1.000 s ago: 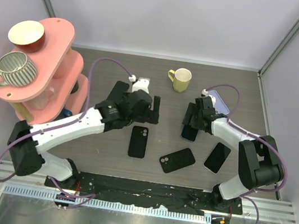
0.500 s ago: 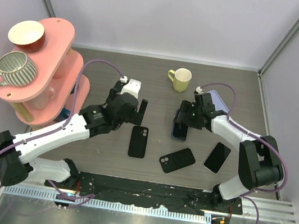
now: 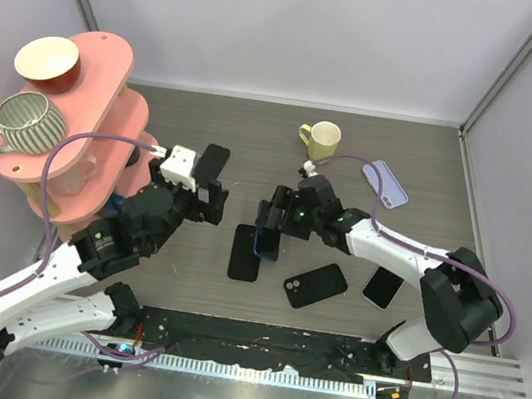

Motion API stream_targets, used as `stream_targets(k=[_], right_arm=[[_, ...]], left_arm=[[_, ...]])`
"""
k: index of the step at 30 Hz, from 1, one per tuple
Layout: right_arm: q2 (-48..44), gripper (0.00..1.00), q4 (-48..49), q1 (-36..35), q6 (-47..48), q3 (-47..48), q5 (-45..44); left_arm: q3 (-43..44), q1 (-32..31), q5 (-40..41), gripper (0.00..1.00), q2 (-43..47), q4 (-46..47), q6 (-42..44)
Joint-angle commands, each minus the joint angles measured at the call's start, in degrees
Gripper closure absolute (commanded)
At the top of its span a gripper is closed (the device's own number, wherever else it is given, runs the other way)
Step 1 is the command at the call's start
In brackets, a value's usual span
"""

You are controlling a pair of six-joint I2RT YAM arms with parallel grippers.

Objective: Put the phone into the phone case

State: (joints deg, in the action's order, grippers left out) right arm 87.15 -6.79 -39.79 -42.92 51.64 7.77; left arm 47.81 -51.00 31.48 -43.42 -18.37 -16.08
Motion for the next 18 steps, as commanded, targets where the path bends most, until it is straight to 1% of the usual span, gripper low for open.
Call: stream_targets(k=[1,6,16,18], right_arm=[[1.8,0.54,6.1,-4.5,-5.6,3.5,-3.5],[5.6,0.55,6.3,-7.8,-6.3,5.1,-6.2],[9.1,0.55,7.8,-11.4,-7.2,6.4,-7.5],[9.3,0.56,7.7,-12.2,-7.3,6.8,-9.7]], left_arm=[[-1.3,-0.5,3.5,0.02,2.8,6.7,2.5],[-1.0,-0.5,6.0,0.02,2.9,6.0,3.1],[-0.9,-0.5,6.0,0.02,3.2,5.8,3.1],[-1.0,-0.5,5.8,0.02,3.0,5.9,3.0]])
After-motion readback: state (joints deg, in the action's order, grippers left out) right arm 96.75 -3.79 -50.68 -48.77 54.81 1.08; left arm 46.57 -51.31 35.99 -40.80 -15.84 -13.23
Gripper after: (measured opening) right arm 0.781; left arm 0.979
